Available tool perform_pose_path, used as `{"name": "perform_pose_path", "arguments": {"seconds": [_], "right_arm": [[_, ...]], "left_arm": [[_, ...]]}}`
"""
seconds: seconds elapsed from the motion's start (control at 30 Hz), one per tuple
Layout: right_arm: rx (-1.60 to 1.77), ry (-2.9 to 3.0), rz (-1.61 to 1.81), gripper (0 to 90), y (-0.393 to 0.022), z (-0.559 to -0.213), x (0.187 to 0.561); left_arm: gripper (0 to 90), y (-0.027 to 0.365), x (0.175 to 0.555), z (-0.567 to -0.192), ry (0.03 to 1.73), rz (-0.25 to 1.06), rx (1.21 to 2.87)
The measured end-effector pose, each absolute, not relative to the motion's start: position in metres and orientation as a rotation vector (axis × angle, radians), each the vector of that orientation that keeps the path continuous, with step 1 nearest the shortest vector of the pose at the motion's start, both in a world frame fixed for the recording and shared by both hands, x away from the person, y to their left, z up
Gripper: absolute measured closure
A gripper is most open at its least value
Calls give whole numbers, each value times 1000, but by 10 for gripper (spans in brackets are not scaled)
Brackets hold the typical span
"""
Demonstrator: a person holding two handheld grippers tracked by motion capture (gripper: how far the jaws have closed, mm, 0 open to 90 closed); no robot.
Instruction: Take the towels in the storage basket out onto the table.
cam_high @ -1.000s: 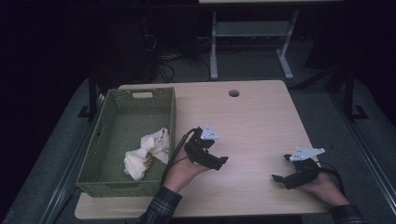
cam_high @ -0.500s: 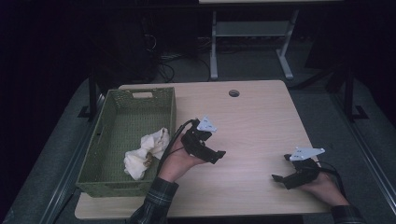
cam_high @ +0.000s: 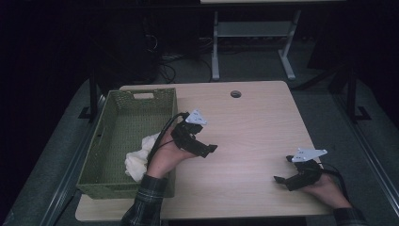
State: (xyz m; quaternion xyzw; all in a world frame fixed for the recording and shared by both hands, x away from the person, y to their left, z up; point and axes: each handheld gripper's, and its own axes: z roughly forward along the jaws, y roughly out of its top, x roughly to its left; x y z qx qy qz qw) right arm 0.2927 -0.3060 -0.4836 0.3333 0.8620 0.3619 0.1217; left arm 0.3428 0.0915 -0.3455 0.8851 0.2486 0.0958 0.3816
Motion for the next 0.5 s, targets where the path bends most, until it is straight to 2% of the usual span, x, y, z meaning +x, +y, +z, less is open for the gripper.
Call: {"name": "perform_pose_path", "arguments": {"seconds": [0.5], "right_arm": [[977, 2516, 1058, 19, -306, -484, 293]], "left_arm": [[142, 121, 344, -332, 651, 271, 2236]]}}
